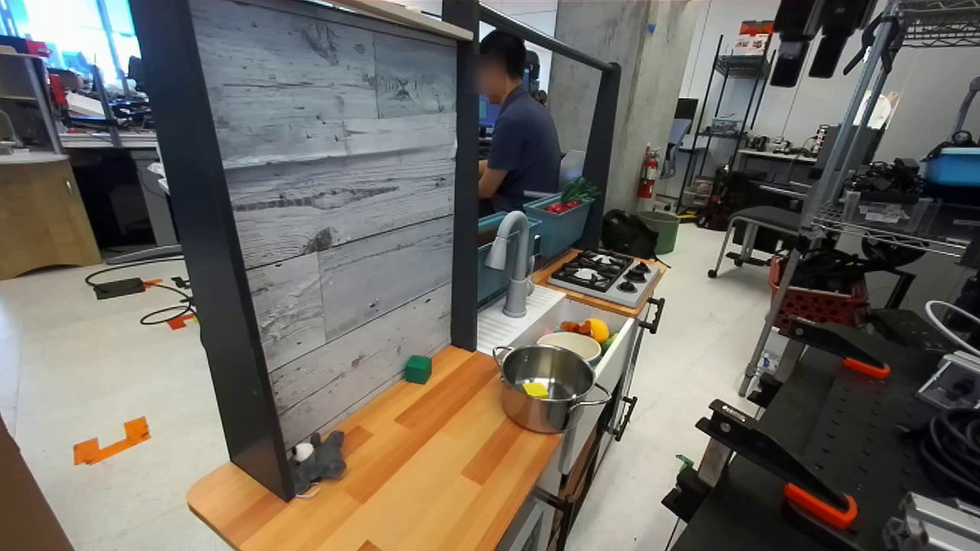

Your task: Move the pot

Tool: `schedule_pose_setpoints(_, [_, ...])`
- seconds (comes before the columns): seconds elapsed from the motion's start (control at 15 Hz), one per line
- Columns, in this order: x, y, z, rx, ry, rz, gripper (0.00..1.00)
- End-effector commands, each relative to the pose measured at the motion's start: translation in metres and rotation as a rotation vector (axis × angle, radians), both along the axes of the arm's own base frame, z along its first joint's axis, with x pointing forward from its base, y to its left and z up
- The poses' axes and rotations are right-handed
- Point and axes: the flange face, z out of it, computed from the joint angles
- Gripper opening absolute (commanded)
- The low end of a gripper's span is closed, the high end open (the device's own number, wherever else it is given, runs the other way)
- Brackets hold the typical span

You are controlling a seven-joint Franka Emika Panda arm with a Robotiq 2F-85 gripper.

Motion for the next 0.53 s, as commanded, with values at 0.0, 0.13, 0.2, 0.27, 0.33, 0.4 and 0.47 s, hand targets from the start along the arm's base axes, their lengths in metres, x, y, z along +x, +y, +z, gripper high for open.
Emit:
schedule_pose_setpoints(0.0, [0.054, 0.017, -0.026, -0.075, 0.117, 0.132, 1.00])
schedule_pose_setpoints(0.13, [0.077, 0.027, -0.045, -0.120, 0.178, 0.192, 1.00])
schedule_pose_setpoints(0.2, [0.088, 0.033, -0.056, -0.142, 0.211, 0.223, 1.00])
schedule_pose_setpoints(0.27, [0.098, 0.038, -0.065, -0.166, 0.237, 0.251, 1.00])
schedule_pose_setpoints(0.33, [0.107, 0.043, -0.077, -0.191, 0.258, 0.273, 1.00])
schedule_pose_setpoints(0.4, [0.115, 0.049, -0.090, -0.219, 0.274, 0.298, 1.00])
schedule_pose_setpoints(0.47, [0.122, 0.054, -0.103, -0.252, 0.289, 0.335, 1.00])
